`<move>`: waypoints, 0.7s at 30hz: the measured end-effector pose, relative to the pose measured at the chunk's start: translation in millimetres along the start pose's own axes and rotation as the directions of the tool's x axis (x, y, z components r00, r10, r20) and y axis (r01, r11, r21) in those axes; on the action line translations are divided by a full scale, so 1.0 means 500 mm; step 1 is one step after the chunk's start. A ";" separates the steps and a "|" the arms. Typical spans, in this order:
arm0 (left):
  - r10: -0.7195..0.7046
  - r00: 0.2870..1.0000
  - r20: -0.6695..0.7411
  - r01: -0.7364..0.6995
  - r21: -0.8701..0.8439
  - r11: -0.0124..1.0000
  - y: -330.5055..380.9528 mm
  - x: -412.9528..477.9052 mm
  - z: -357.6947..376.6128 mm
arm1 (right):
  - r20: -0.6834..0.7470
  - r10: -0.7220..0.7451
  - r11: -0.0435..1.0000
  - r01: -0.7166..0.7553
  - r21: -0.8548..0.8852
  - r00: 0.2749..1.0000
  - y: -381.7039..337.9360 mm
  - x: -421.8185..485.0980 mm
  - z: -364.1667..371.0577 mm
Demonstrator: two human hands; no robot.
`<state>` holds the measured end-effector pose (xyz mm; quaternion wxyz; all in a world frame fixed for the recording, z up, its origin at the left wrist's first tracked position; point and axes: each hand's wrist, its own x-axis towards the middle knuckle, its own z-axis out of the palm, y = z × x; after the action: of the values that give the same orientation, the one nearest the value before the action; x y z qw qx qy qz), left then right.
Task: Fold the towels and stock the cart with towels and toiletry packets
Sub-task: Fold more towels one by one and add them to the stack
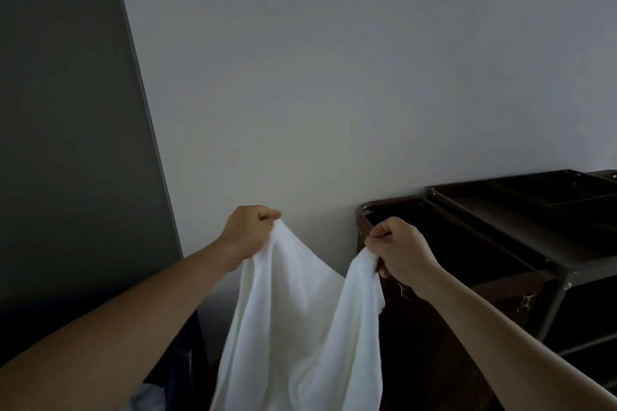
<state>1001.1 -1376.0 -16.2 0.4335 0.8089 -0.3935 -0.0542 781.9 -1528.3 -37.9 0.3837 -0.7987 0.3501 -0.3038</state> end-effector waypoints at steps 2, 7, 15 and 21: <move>0.119 0.993 0.006 -0.119 0.044 0.992 0.036 -0.018 0.036 | 0.027 -0.025 0.999 0.025 -0.020 0.999 -0.032 0.003 0.033; 0.215 0.975 0.052 -0.216 0.030 0.976 0.072 -0.060 0.105 | 0.088 -0.080 0.995 0.086 -0.060 0.993 -0.093 0.001 0.076; 0.232 0.970 0.068 -0.241 0.256 0.936 0.089 -0.096 0.110 | 0.104 -0.008 1.000 0.007 0.012 0.995 -0.119 -0.002 0.072; 0.252 0.956 0.152 -0.285 0.254 0.924 0.078 -0.117 0.102 | 0.258 -0.090 0.996 0.086 0.027 0.962 -0.129 -0.009 0.058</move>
<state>916.1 -1381.8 -33.8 0.2974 0.7947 -0.5290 0.0133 822.1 -1483.7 -0.8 0.4186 -0.8433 0.2586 -0.2163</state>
